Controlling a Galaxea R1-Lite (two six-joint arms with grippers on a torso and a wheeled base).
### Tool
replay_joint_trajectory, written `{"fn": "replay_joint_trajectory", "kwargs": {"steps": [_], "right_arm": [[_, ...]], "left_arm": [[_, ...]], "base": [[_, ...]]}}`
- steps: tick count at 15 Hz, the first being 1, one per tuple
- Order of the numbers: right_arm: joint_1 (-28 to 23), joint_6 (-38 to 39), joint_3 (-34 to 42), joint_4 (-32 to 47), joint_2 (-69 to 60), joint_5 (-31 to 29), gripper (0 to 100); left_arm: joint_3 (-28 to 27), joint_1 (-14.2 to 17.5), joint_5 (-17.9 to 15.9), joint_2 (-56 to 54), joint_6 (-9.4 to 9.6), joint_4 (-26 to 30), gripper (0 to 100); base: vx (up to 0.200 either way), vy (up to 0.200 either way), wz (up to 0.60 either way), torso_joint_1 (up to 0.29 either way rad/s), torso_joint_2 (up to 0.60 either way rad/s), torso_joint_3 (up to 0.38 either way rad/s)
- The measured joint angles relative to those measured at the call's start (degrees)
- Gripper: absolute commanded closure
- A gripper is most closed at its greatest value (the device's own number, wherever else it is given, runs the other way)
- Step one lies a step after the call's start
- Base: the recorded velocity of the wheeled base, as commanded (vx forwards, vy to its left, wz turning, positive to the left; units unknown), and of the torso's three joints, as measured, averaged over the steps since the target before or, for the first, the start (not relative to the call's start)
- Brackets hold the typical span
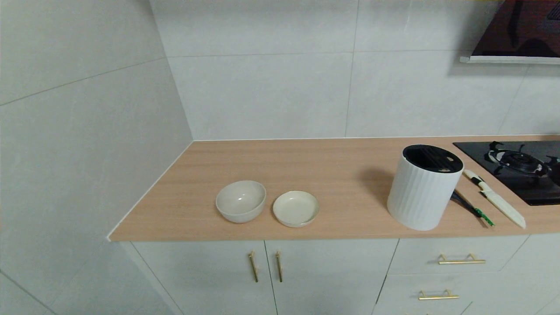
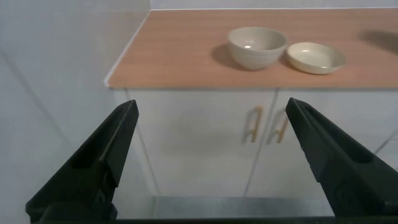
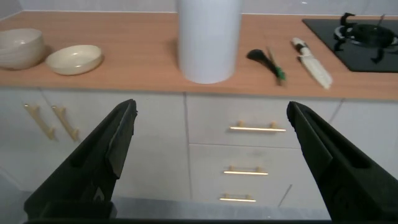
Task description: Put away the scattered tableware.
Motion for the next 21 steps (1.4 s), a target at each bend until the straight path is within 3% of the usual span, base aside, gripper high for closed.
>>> {"fn": "replay_joint_trajectory", "kwargs": {"steps": [6,21], "right_arm": [[0.0,0.0,0.0,0.0,0.0,0.0,0],[0.0,0.1,0.0,0.0,0.0,0.0,0]], "left_arm": [[0.0,0.0,0.0,0.0,0.00,0.0,0],[0.0,0.0,0.0,0.0,0.00,0.0,0]], "base": [[0.000,0.200,0.00,0.004,0.00,-0.002],[0.000,0.000,0.00,0.000,0.00,0.000]]}}
